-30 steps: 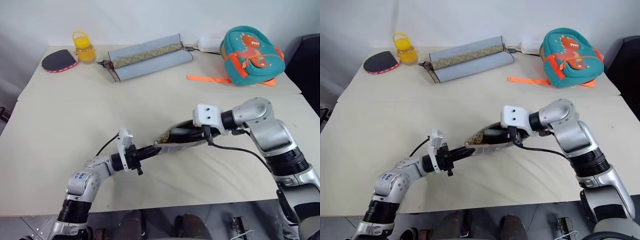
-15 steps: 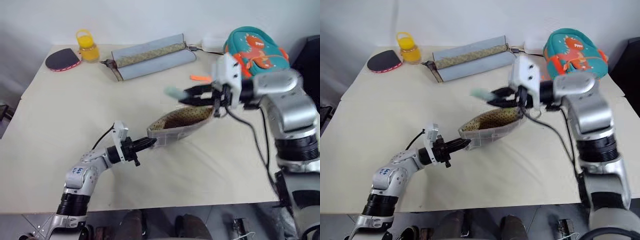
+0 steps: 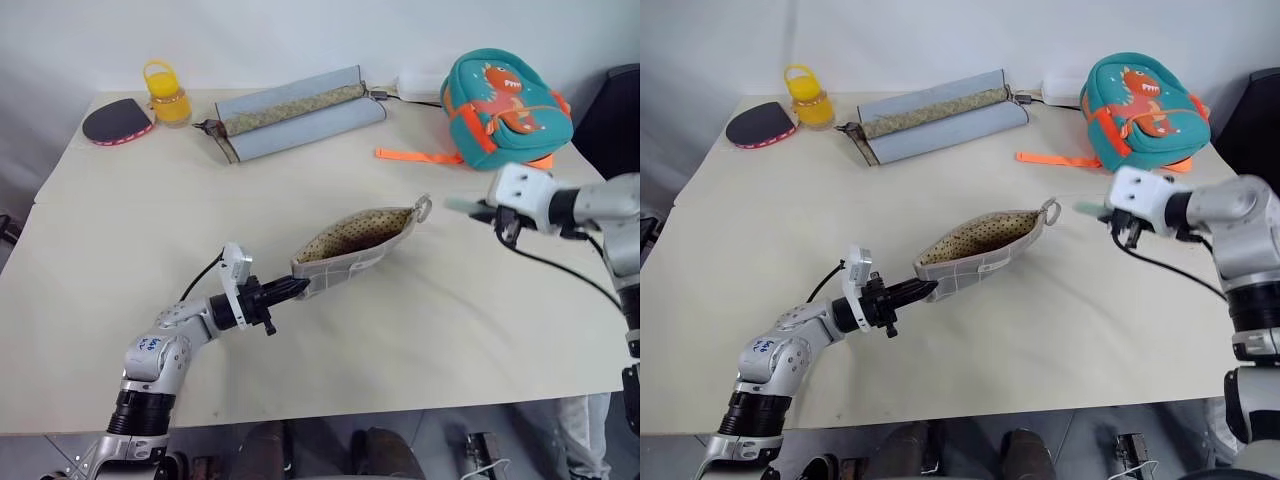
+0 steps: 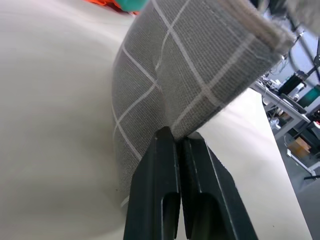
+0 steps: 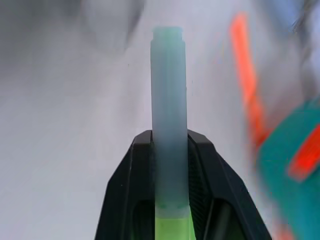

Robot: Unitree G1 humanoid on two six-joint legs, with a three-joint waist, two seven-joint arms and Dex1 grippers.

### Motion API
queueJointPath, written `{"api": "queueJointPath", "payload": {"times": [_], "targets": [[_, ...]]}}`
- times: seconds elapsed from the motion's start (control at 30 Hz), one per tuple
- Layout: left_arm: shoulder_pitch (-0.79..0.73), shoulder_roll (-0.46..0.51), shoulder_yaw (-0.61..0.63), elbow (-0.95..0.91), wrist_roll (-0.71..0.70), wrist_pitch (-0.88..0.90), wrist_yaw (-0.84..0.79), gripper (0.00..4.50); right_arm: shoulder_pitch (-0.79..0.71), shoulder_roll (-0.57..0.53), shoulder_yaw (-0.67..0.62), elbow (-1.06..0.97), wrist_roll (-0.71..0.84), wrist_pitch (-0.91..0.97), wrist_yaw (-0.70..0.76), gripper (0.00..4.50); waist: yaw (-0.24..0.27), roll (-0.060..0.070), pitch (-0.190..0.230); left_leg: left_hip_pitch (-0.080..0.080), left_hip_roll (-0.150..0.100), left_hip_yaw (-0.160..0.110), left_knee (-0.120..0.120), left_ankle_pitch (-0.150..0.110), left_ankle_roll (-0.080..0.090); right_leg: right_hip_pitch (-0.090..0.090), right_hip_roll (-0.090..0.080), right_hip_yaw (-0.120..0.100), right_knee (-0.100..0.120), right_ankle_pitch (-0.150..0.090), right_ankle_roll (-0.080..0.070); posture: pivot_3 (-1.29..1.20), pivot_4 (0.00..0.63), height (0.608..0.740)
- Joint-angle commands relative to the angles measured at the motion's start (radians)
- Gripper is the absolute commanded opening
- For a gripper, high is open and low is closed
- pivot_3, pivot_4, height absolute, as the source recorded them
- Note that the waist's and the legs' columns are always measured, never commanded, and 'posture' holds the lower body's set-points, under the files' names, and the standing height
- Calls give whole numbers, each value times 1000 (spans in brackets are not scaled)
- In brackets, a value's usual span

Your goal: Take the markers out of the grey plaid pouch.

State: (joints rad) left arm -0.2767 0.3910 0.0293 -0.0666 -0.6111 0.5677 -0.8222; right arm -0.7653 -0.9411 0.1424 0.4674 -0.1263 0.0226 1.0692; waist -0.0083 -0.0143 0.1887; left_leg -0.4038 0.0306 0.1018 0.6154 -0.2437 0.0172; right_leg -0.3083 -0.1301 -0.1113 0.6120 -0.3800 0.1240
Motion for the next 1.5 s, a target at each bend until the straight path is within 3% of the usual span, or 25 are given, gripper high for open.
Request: {"api": "queueJointPath", "payload": {"times": [0.03, 0.13, 0.37, 0.7, 0.83, 1.0, 1.13, 1.23, 1.5], "targets": [[-5, -5, -3, -21, -6, 7, -2, 0, 54, 49, -40, -36, 57, 20, -17, 474, 0, 0, 0, 0, 0, 0, 0, 0, 0, 0, 0, 0, 0, 0, 0, 0, 150, 740], [-16, -5, -6, -15, -5, 10, -4, 0, 101, 87, -48, -41, 73, 33, -33, 474, 4, 0, 0, 0, 0, 0, 0, 0, 0, 0, 0, 1, 0, 0, 0, 0, 150, 740], [-15, 4, -11, -20, -2, 15, -13, 0, 148, 97, -69, -122, 122, 123, -7, 2806, 7, 1, 0, 0, -1, -3, 1, 1, 1, 1, -1, 2, -1, 0, 1, 0, 150, 740], [-26, 3, -23, -27, -10, 36, -23, 0, -66, 94, -194, -361, 416, 410, 129, 2806, 6, 3, 2, 0, -1, -3, 1, 1, 1, 1, -1, 2, -1, 0, 0, 0, 150, 740], [-52, 19, -30, -29, -19, 65, -47, 0, -113, 141, -153, -470, 489, 476, 152, 1906, 8, 2, 1, -1, -1, -5, 1, 1, 1, 1, -1, 1, -1, 0, 1, 0, 150, 740], [-79, 50, -31, -47, -41, 126, -83, 0, -124, 178, -55, -515, 455, 443, 173, 58, 8, 2, 1, -2, -2, -5, 1, 1, 1, 1, -1, 1, 1, 0, 1, 0, 150, 740], [-99, 98, -8, -61, -87, 192, -121, 0, -105, 158, 59, -482, 347, 331, 221, 19, 5, 2, 1, -2, -1, -5, 1, 1, 1, 1, -1, 1, 2, 0, 1, 0, 150, 740], [-92, 148, -26, -76, -97, 216, -179, 0, -115, 169, 77, -463, 334, 294, 244, 19, 4, 2, 1, -2, -1, -5, 1, 1, 1, 0, 0, 1, 2, 0, 1, 0, 150, 740], [-79, 196, -55, -92, -116, 236, -290, 0, -126, 85, 127, -529, 314, 333, 380, 19, 5, 2, 1, -2, -2, -5, 1, 1, 1, 0, -1, 2, 2, 0, 1, 0, 150, 740]]}}
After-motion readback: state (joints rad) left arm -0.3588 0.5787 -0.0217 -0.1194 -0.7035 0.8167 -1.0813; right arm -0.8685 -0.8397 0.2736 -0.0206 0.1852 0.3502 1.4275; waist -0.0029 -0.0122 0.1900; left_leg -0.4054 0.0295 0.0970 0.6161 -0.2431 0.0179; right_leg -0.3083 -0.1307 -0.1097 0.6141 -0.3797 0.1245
